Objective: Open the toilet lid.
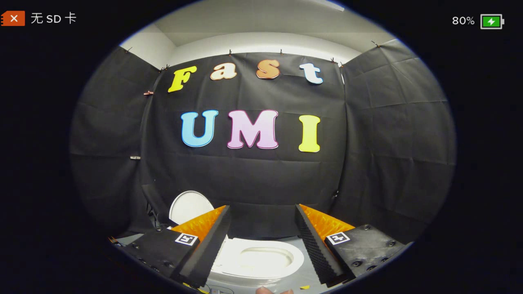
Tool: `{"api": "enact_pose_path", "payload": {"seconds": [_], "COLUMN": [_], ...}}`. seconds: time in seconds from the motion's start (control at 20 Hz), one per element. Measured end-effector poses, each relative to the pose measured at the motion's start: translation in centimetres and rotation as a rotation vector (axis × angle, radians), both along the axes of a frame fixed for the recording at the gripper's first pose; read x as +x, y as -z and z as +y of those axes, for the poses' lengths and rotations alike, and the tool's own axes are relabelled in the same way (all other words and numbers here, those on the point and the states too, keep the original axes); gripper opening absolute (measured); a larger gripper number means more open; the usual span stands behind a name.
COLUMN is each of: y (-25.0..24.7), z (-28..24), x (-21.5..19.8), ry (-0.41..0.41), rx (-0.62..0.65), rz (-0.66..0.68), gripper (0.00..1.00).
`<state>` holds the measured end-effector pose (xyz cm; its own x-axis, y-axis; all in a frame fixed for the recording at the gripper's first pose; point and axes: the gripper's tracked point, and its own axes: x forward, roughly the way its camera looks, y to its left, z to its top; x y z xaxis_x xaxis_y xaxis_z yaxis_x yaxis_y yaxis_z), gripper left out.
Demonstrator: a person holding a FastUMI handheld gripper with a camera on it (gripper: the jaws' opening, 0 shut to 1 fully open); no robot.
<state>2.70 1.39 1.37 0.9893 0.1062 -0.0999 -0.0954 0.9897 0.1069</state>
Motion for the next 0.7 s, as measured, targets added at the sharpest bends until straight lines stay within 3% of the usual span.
{"api": "enact_pose_path", "payload": {"seconds": [0.7], "y": [0.1], "z": [-3.5], "x": [-0.2], "ry": [0.082], "rx": [0.008], "rz": [-0.03], "gripper": [0.98]}}
